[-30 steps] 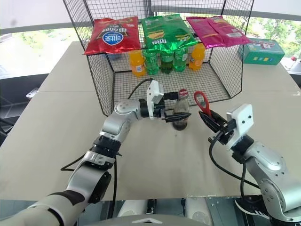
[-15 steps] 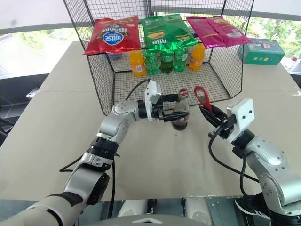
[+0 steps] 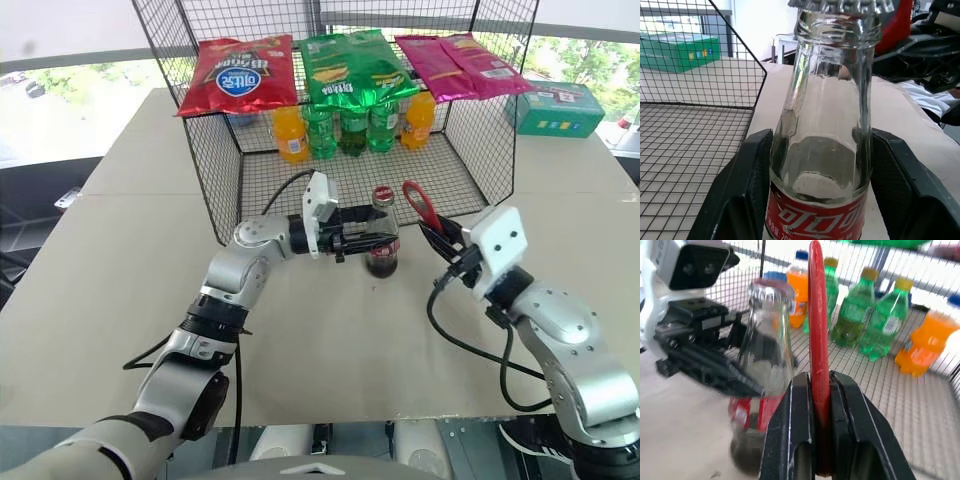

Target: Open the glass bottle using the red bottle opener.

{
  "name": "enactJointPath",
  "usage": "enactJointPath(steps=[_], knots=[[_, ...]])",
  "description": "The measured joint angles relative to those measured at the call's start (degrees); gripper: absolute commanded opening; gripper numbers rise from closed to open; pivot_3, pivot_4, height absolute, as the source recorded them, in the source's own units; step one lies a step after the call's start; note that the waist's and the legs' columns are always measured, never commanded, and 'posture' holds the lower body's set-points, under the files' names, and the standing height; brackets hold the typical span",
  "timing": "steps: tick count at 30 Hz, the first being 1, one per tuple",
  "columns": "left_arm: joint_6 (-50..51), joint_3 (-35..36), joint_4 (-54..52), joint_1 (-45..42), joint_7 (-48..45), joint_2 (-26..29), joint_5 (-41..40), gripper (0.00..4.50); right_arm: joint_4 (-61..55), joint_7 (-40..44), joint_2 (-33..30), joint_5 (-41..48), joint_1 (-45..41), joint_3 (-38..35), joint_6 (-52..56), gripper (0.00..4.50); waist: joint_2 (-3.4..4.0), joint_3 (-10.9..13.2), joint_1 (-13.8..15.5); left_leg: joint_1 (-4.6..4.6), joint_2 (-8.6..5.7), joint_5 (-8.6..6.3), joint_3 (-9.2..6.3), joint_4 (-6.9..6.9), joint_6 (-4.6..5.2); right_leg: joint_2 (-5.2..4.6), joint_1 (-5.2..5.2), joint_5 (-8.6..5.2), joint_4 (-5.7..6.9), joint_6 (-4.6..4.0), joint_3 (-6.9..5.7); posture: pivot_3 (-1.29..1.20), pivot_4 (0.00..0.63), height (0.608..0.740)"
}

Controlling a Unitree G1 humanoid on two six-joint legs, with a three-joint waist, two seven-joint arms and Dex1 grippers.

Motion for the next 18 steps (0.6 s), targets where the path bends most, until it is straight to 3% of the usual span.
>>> enactJointPath(steps=[5, 18], knots=[[0.0, -0.1, 0.0, 0.1, -0.1, -0.3, 0.0, 2.22, 4.9, -2.8, 2.0, -12.6, -1.6, 5.8, -8.8, 0.0, 0.0, 0.0, 0.2, -0.04, 0.0, 0.01, -0.01, 0.0, -0.03, 0.0, -0.01, 0.0, -0.02, 0.0, -0.04, 0.0, 0.15, 0.74], [0.0, 0.1, 0.4, 0.0, -0.7, -0.6, 0.0, 2.22, 11.0, -7.3, 5.5, -29.2, 0.9, 10.3, -25.0, 0.0, 0.0, 0.0, 0.1, 0.02, 0.0, 0.02, 0.04, 0.0, -0.04, 0.0, 0.0, -0.01, 0.0, 0.0, 0.0, 0.0, 0.15, 0.74]])
